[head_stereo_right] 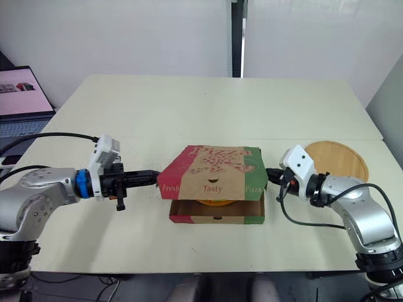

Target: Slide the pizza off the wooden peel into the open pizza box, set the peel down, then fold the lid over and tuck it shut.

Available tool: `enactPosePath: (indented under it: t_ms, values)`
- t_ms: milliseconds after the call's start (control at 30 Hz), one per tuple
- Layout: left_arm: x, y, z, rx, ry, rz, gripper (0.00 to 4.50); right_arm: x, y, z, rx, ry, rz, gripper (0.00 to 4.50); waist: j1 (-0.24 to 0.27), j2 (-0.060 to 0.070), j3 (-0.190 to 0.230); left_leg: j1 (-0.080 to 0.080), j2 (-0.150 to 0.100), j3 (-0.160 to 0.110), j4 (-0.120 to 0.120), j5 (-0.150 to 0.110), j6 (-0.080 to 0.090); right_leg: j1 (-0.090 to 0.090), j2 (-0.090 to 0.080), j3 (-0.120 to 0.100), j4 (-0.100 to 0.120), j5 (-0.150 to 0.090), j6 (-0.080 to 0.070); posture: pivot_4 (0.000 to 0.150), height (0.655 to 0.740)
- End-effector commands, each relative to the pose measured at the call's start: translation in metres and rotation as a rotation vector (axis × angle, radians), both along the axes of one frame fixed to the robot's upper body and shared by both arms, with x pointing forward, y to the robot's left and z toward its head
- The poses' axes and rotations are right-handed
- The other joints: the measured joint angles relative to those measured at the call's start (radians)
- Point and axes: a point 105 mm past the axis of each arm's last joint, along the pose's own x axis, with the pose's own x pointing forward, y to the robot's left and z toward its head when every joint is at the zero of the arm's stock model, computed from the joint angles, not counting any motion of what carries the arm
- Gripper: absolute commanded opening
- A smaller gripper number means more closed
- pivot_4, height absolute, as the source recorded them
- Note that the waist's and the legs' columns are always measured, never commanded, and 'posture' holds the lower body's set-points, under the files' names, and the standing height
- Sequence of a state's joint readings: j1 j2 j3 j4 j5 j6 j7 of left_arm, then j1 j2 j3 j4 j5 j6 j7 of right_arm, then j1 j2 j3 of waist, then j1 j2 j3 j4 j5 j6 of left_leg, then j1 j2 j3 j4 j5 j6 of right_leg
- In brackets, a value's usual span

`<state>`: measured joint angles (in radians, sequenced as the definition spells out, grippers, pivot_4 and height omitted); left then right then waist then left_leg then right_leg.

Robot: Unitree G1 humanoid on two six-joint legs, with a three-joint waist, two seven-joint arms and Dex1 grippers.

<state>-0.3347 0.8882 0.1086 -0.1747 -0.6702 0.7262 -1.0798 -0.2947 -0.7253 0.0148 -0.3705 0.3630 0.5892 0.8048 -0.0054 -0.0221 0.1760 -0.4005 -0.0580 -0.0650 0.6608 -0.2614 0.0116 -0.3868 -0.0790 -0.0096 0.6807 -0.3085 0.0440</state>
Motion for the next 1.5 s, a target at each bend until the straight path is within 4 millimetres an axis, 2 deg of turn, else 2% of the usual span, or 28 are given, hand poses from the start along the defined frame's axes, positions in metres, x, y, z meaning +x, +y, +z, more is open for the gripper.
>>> enactPosePath:
  t_ms: [33, 333, 433, 567, 700, 833, 1133, 1267, 1500]
  values:
    - [0.001, -0.004, 0.001, 0.016, -0.036, -0.012, 0.02, -0.001, 0.006, 0.012, -0.005, -0.065, 0.034, 0.0, 0.0, 0.0, 0.0, 0.0, 0.0, 0.0, 0.0, 0.0, 0.0, 0.0, 0.0, 0.0, 0.0, 0.0, 0.0, 0.15, 0.7281]
    - [0.005, -0.001, -0.012, 0.044, -0.033, 0.033, 0.02, -0.005, 0.011, 0.001, -0.044, -0.075, 0.059, 0.0, 0.0, 0.0, 0.0, 0.0, 0.0, 0.0, 0.0, 0.0, 0.0, 0.0, 0.0, 0.0, 0.0, 0.0, 0.0, 0.15, 0.7281]
    - [0.005, 0.002, -0.009, 0.042, -0.042, 0.046, 0.02, -0.007, 0.01, -0.002, -0.067, -0.086, 0.064, 0.0, 0.001, 0.0, 0.0, 0.0, 0.0, 0.0, 0.0, 0.0, 0.0, 0.0, 0.0, 0.0, 0.0, 0.0, 0.0, 0.15, 0.7281]
    - [0.009, 0.009, 0.015, 0.024, -0.08, 0.044, 0.02, -0.006, 0.007, -0.001, -0.074, -0.098, 0.053, 0.0, 0.001, 0.0, 0.0, 0.0, 0.0, 0.0, 0.0, 0.0, 0.0, 0.0, 0.0, 0.0, 0.0, 0.0, 0.0, 0.15, 0.7281]
    - [0.016, 0.005, 0.044, -0.005, -0.112, -0.004, 0.02, -0.005, 0.006, -0.001, -0.077, -0.103, 0.049, 0.0, 0.002, 0.0, 0.0, 0.0, 0.0, 0.0, 0.001, 0.0, 0.0, 0.0, 0.0, -0.001, 0.0, 0.0, 0.0, 0.15, 0.7281]
    - [0.021, -0.008, 0.05, 0.014, -0.127, -0.062, 0.02, -0.004, 0.006, -0.001, -0.08, -0.108, 0.047, 0.0, -0.001, 0.0, 0.0, 0.0, -0.001, 0.0, 0.001, 0.0, 0.0, 0.0, 0.0, 0.0, 0.0, 0.0, 0.0, 0.15, 0.7281]
    - [0.032, -0.038, 0.029, 0.084, -0.143, -0.173, 0.02, -0.007, 0.01, -0.005, -0.118, -0.154, 0.076, 0.0, 0.0, 0.0, 0.0, 0.0, 0.0, 0.0, 0.001, 0.0, 0.0, 0.0, 0.001, 0.0, 0.001, 0.0, 0.0, 0.15, 0.7281]
    - [0.039, -0.039, 0.016, 0.129, -0.145, -0.192, 0.02, -0.013, 0.01, -0.011, -0.167, -0.185, 0.116, 0.0, -0.001, 0.0, 0.0, 0.0, 0.0, 0.0, 0.001, 0.0, 0.0, 0.0, 0.001, 0.0, 0.001, 0.0, 0.0, 0.15, 0.7281]
    - [0.043, -0.037, 0.01, 0.159, -0.148, -0.203, 0.02, -0.022, 0.008, -0.017, -0.181, -0.183, 0.134, 0.0, -0.001, 0.0, 0.0, 0.0, 0.0, 0.0, 0.002, 0.0, 0.0, 0.0, 0.002, 0.0, 0.001, 0.0, 0.0, 0.15, 0.7281]
